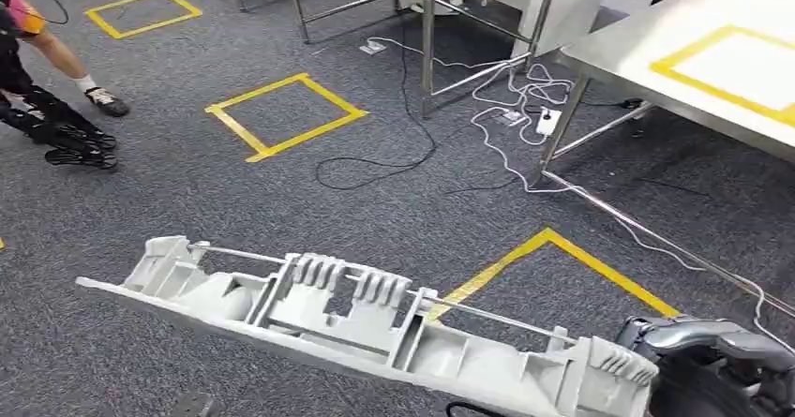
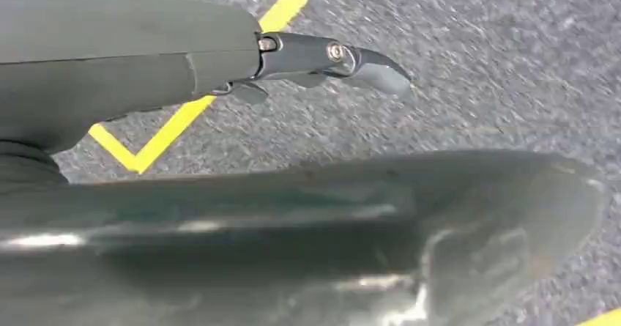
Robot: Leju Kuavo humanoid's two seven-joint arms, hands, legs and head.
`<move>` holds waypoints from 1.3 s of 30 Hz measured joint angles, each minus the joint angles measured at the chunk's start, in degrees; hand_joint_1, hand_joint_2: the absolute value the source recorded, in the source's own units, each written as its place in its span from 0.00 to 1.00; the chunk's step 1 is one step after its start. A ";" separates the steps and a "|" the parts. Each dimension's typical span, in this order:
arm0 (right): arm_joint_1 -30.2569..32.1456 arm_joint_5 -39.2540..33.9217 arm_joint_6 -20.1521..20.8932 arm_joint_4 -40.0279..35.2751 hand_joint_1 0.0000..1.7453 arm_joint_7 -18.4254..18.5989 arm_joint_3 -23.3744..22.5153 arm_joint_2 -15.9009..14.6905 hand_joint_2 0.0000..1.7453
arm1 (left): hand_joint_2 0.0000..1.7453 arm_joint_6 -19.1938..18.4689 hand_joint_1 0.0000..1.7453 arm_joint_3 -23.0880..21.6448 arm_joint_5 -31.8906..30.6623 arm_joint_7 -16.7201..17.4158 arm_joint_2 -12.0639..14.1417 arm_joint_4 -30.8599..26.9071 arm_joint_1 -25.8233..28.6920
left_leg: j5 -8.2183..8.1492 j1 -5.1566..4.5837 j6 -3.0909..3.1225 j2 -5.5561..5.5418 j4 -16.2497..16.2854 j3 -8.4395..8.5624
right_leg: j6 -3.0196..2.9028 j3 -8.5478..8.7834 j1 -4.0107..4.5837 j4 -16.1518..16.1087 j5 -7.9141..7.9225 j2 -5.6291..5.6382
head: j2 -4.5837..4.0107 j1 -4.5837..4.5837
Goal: Take the parts from the cabinet and place them on the table.
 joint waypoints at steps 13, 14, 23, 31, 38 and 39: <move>1.36 -0.13 -1.09 -0.02 1.00 0.37 0.55 -0.15 1.00 | 0.00 -0.59 0.00 -0.44 -0.20 -0.20 -0.07 0.04 -0.12 | 5.74 0.82 1.91 -2.53 -6.82 1.83 | 2.63 -1.26 -0.56 0.18 0.55 6.01 | 0.00 -0.17; 1.25 -0.11 -1.20 -0.02 1.00 0.37 0.57 -0.22 1.00 | 0.00 -0.55 0.00 -0.46 -0.22 -0.20 0.02 0.04 -0.13 | 5.67 0.72 2.40 -2.19 -6.82 1.86 | 2.70 -1.97 -0.34 2.13 -1.03 2.86 | 0.00 0.31; 0.87 0.35 -1.66 0.00 1.00 0.50 1.05 -0.55 1.00 | 0.00 -0.22 0.00 -0.46 -0.15 0.41 0.37 0.04 0.20 | 4.82 -0.10 2.19 2.88 -6.75 2.93 | 2.04 0.38 0.32 0.80 -1.13 -3.94 | 0.00 0.57; 0.49 0.42 -1.79 -0.09 1.00 0.57 1.46 -0.59 1.00 | 0.00 -0.22 0.00 -0.48 -0.15 0.41 0.35 0.04 -0.10 | -0.86 0.07 -0.21 -0.03 1.52 -0.54 | -0.10 0.02 0.02 0.18 -0.10 0.66 | 0.00 0.17; 0.49 0.44 -1.79 -0.07 1.00 0.61 1.55 -0.59 1.00 | 0.00 -0.20 0.00 -0.48 -0.15 0.44 0.48 0.04 0.20 | 6.01 0.94 -0.52 -4.26 -4.79 1.44 | 0.63 -0.12 -0.32 0.27 0.25 5.50 | 0.00 0.11; 0.41 0.44 -1.79 -0.07 1.00 0.61 1.55 -0.59 1.00 | 0.00 -0.20 0.00 -0.48 -0.15 0.41 0.39 0.07 0.20 | 5.29 1.22 -0.41 -6.28 -6.77 2.15 | 1.02 -0.59 0.11 0.88 0.14 6.10 | 0.00 -0.09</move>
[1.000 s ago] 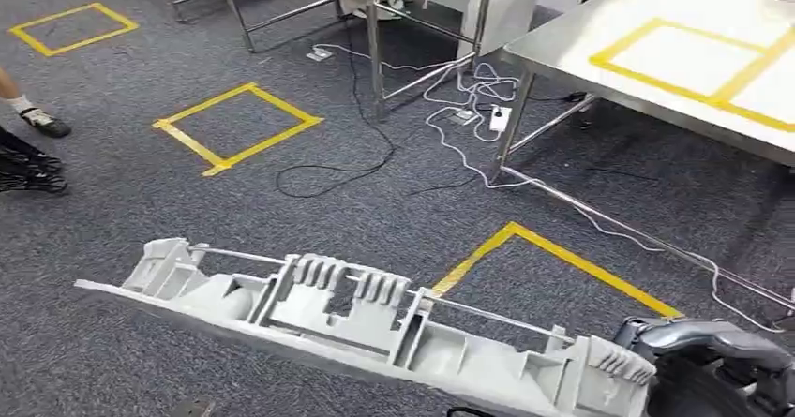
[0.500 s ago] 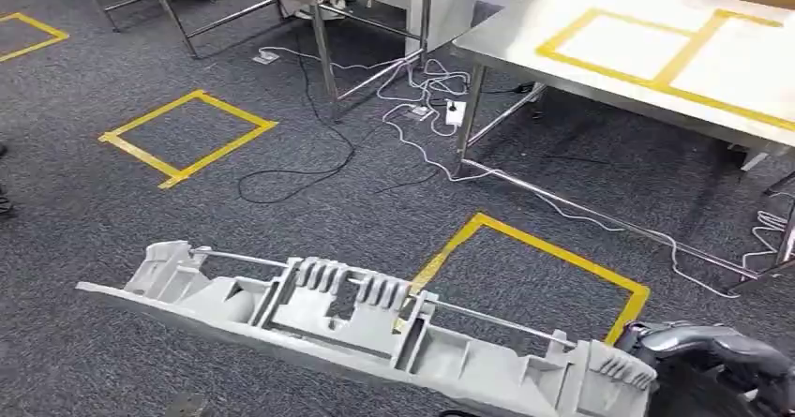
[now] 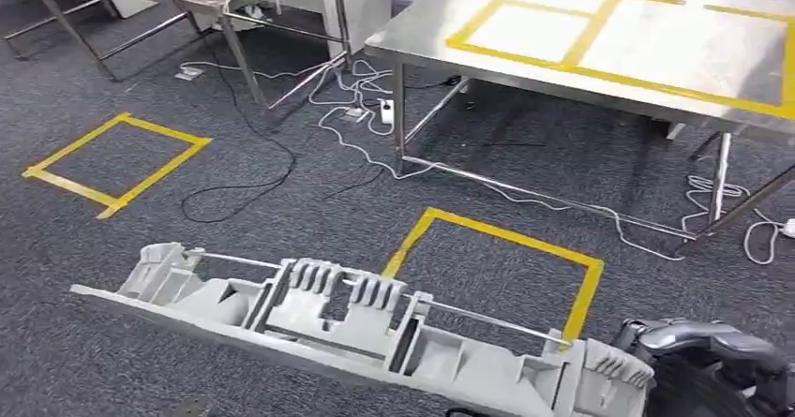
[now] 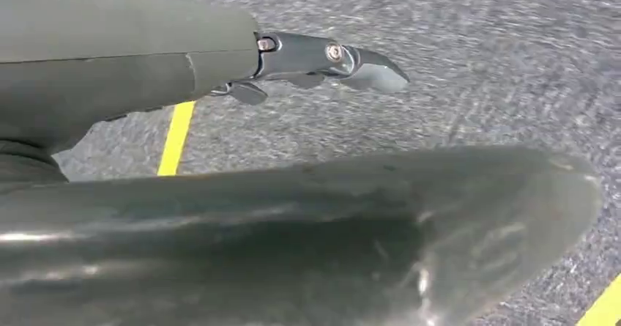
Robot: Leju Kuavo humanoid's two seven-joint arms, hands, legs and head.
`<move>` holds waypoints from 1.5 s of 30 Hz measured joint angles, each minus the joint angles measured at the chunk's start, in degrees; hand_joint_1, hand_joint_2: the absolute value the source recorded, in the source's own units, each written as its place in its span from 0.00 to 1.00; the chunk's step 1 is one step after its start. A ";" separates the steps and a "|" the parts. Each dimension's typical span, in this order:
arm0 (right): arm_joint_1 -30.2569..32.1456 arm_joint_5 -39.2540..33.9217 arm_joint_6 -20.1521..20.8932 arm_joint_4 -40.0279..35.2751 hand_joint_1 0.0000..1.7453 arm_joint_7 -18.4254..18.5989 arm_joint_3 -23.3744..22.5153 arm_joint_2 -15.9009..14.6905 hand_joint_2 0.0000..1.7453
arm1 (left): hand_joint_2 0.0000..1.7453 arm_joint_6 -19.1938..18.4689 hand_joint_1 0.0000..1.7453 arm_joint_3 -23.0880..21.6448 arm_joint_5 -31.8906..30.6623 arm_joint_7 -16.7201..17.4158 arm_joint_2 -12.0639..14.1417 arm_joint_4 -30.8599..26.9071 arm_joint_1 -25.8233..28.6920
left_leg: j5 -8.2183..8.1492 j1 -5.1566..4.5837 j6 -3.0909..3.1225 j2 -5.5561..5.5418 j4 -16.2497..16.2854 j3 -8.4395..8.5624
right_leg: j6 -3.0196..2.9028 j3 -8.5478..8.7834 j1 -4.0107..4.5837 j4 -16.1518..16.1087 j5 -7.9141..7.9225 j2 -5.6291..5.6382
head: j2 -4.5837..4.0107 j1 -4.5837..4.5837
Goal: Take the parts from the cabinet and place them on the table.
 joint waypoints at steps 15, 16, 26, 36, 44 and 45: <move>-0.02 0.00 0.00 0.02 1.00 0.00 0.04 -0.22 1.00 | 0.00 0.00 0.00 0.00 0.02 0.00 0.15 0.00 0.00 | -0.58 -1.39 2.28 9.12 0.03 0.94 | 1.14 1.00 0.23 -0.05 -1.10 -10.35 | 0.00 0.85; 0.03 0.00 0.00 0.00 1.00 0.00 0.04 -0.22 1.00 | 0.00 0.00 0.00 0.00 0.02 0.02 0.18 0.02 -0.02 | -0.65 -1.42 2.00 9.34 0.11 1.05 | 0.65 1.08 0.16 -0.22 -0.71 -9.39 | 0.00 0.72; 0.10 -0.79 -0.42 -0.02 1.00 0.17 0.04 -0.24 1.00 | 0.00 -0.02 0.00 -0.07 -0.35 1.14 -0.11 0.02 0.03 | -7.88 -0.98 0.00 5.99 16.99 -7.24 | -1.31 0.43 -0.24 -0.73 -0.02 -3.45 | 0.00 0.41; 0.63 0.37 -2.71 -0.07 1.00 0.61 -0.09 -0.24 1.00 | 0.00 -0.37 0.00 -0.07 -0.35 1.27 -0.24 0.09 -0.33 | 0.57 -0.17 2.54 2.94 0.16 -0.47 | 1.43 -1.11 -0.33 0.84 -0.75 -3.07 | 0.00 0.42; 0.50 0.44 -2.80 -0.07 1.00 0.68 -0.09 -0.35 1.00 | 0.00 -0.55 0.00 -0.07 -0.33 1.33 -0.09 0.11 0.05 | 0.13 -0.66 2.67 4.74 0.20 0.03 | 1.30 -1.39 -0.31 4.47 -1.48 -5.75 | 0.00 0.78; 0.49 0.46 -2.82 -0.07 1.00 0.68 -0.09 -0.37 1.00 | 0.00 -0.55 0.00 -0.07 -0.33 1.33 -0.09 0.11 0.06 | -0.03 -0.72 2.40 4.77 0.21 0.18 | 1.21 0.82 -0.30 0.32 -0.94 -6.23 | 0.00 0.83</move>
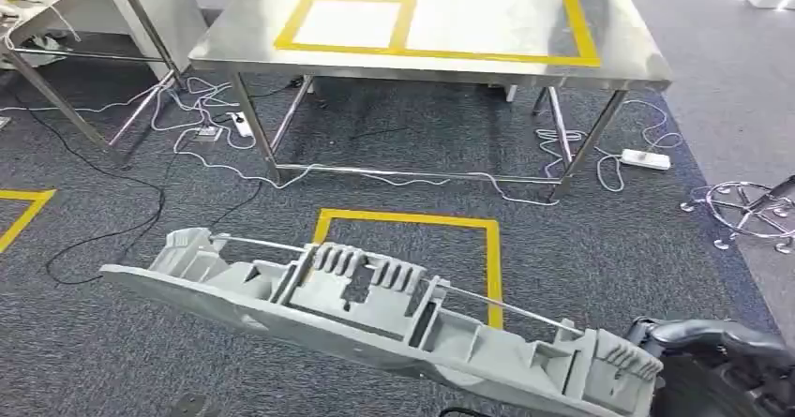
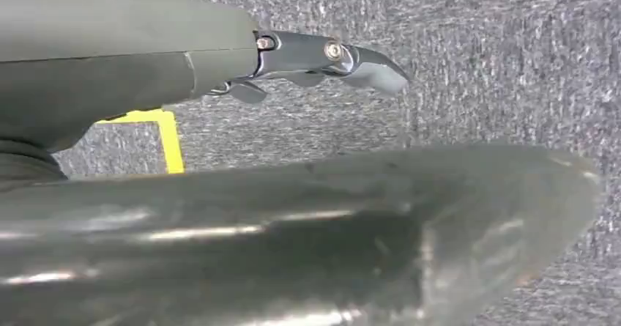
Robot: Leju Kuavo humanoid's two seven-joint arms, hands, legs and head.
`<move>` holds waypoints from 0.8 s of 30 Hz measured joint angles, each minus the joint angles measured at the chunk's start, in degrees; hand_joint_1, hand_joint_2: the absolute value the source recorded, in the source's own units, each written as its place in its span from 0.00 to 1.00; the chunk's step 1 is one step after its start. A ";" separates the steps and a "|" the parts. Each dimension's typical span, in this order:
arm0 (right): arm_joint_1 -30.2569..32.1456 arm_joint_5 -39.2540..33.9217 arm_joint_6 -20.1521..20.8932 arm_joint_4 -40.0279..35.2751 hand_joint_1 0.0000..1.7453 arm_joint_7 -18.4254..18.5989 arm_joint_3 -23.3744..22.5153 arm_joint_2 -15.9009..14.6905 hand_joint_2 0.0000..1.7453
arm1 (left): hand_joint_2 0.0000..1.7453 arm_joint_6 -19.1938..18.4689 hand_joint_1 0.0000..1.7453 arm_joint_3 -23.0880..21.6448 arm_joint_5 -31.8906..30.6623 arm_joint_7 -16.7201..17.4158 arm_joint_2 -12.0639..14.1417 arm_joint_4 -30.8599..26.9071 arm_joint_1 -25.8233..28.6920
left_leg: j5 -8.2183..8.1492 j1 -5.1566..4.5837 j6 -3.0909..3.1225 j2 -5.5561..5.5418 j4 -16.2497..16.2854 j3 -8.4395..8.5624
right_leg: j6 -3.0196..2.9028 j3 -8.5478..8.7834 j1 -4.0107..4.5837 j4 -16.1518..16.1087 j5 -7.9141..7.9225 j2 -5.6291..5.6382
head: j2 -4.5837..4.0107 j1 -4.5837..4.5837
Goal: Take the parts from the cabinet and place them on the table.
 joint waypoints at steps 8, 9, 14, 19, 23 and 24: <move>0.04 0.26 -0.22 -0.31 1.00 0.07 -0.02 -0.07 1.00 | 0.00 -0.09 0.00 -0.02 -0.02 0.00 -0.07 0.00 -0.14 | -5.06 -0.07 -2.36 0.09 8.40 -4.23 | -2.58 0.57 0.02 -0.90 -0.32 0.56 | 0.00 -0.61; 0.05 0.26 -0.22 -0.31 1.00 0.07 -0.02 -0.04 1.00 | 0.00 -0.09 0.00 -0.02 -0.02 0.02 -0.11 0.00 -0.05 | -6.92 -0.08 -2.45 0.09 13.27 -6.95 | -2.71 0.57 0.06 -0.90 -0.41 0.58 | 0.00 -0.61; 0.14 0.28 -0.22 -0.31 1.00 0.09 -0.02 -0.07 1.00 | 0.00 -0.07 0.00 -0.02 -0.02 0.02 0.04 0.00 0.01 | 1.02 -0.07 -2.14 0.09 7.85 -6.44 | -2.48 1.91 0.01 -0.89 -1.29 1.07 | 0.00 -0.68; 0.15 0.28 -0.22 -0.31 1.00 0.11 -0.02 -0.07 1.00 | 0.00 -0.07 0.00 -0.02 -0.02 0.02 0.02 0.00 -0.09 | 2.45 -0.10 -1.35 0.05 0.39 -3.23 | -1.45 1.84 0.55 -0.83 -2.30 1.46 | 0.00 -0.74; 0.18 0.33 -0.24 -0.31 1.00 0.11 -0.02 -0.07 1.00 | 0.00 -0.07 0.00 -0.02 -0.02 0.02 0.02 0.00 -0.05 | 2.24 -0.24 -0.99 0.05 0.39 -3.24 | -1.22 1.99 0.47 -1.05 -2.36 1.49 | 0.00 -0.72; 0.18 0.33 -0.24 -0.31 1.00 0.11 -0.02 -0.07 1.00 | 0.00 -0.07 0.00 -0.02 -0.02 0.02 0.02 0.00 -0.04 | 2.22 -0.29 -0.92 0.05 0.40 -3.24 | -1.12 2.04 0.42 -1.11 -2.36 1.49 | 0.00 -0.72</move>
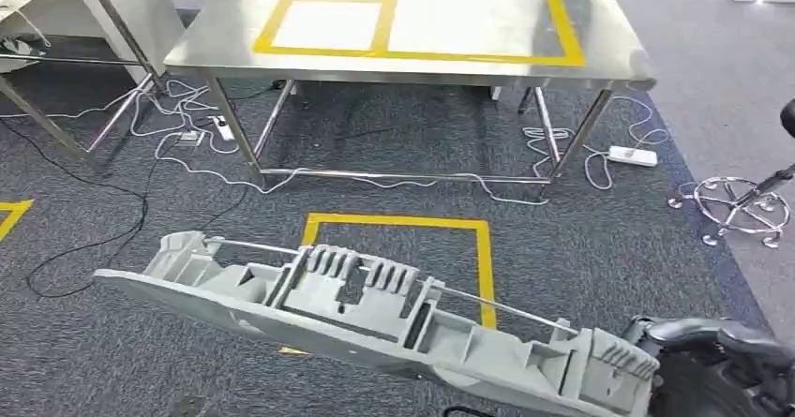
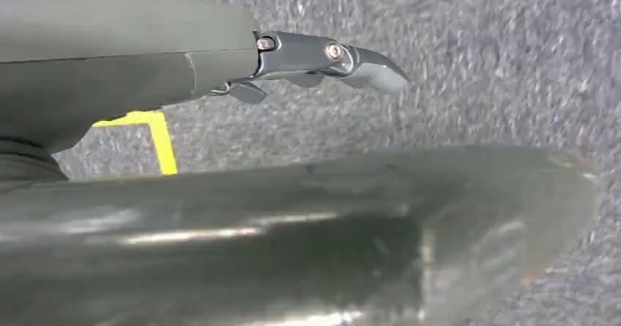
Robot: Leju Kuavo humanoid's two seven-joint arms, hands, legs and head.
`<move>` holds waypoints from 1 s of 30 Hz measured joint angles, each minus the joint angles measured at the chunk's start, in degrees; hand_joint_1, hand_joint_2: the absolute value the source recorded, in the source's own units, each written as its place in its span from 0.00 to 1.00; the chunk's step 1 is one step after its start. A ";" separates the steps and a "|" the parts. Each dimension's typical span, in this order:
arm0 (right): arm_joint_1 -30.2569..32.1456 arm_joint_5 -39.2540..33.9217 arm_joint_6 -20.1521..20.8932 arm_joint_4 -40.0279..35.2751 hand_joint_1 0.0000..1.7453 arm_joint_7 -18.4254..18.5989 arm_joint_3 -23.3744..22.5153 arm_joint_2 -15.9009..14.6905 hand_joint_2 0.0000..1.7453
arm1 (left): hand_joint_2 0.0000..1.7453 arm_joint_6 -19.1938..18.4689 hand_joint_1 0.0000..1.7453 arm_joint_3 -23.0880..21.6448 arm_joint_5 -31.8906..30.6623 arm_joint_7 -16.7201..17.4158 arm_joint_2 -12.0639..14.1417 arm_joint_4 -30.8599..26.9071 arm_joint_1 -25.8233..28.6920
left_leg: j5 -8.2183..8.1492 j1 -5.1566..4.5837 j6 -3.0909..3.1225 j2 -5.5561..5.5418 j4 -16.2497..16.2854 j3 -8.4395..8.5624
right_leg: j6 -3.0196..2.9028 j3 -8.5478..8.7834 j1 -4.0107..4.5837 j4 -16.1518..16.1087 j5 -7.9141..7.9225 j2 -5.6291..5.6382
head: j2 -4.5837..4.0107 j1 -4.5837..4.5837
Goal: Take the parts from the cabinet and place them on the table.
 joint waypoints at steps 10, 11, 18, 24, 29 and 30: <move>0.26 0.11 -0.42 0.00 1.00 0.09 0.00 -0.37 1.00 | 0.00 -0.20 0.00 -0.11 -0.11 0.00 0.09 0.00 0.05 | -3.79 -0.28 0.57 -0.06 -0.01 4.49 | 0.49 -3.39 -0.05 1.27 3.42 -1.11 | 0.02 0.85; 0.28 0.11 -0.53 0.00 1.00 0.09 0.00 -0.42 1.00 | 0.00 -0.20 0.00 -0.15 -0.11 0.00 0.11 0.00 0.07 | -3.81 -0.23 0.35 -0.03 -0.30 4.55 | 0.19 -3.55 0.10 1.32 3.24 -0.96 | 0.00 0.52; 0.17 0.15 -0.76 -0.11 1.00 0.13 -0.04 -0.42 1.00 | 0.00 -0.31 0.00 -0.44 -0.18 -0.15 0.13 0.00 -0.01 | -9.92 0.10 -1.40 0.07 12.87 -2.85 | -1.88 -2.31 -0.10 0.47 2.21 -0.90 | 0.00 0.11; 0.24 0.17 -0.79 -0.11 1.00 0.15 -0.07 -0.42 1.00 | 0.00 -0.33 0.00 -0.44 -0.18 -0.19 0.24 0.00 0.23 | 2.12 0.09 -0.65 0.07 2.19 -1.28 | -1.30 0.16 -0.08 0.38 0.04 -0.50 | 0.00 0.07; 0.23 0.17 -0.92 -0.15 1.00 0.17 -0.07 -0.42 1.00 | 0.00 -0.42 0.00 -0.46 -0.17 -0.44 0.22 0.00 0.19 | 0.04 0.20 0.80 0.01 -0.10 0.03 | 0.50 0.98 0.29 -0.06 -1.07 -0.32 | 0.02 0.07; 0.22 0.18 -0.92 -0.17 1.00 0.17 -0.07 -0.42 1.00 | 0.00 -0.42 0.00 -0.46 -0.20 -0.46 0.24 0.00 0.24 | -0.11 0.31 1.11 0.00 -0.17 0.44 | 0.84 0.90 0.28 1.09 -1.46 -0.61 | 0.00 0.24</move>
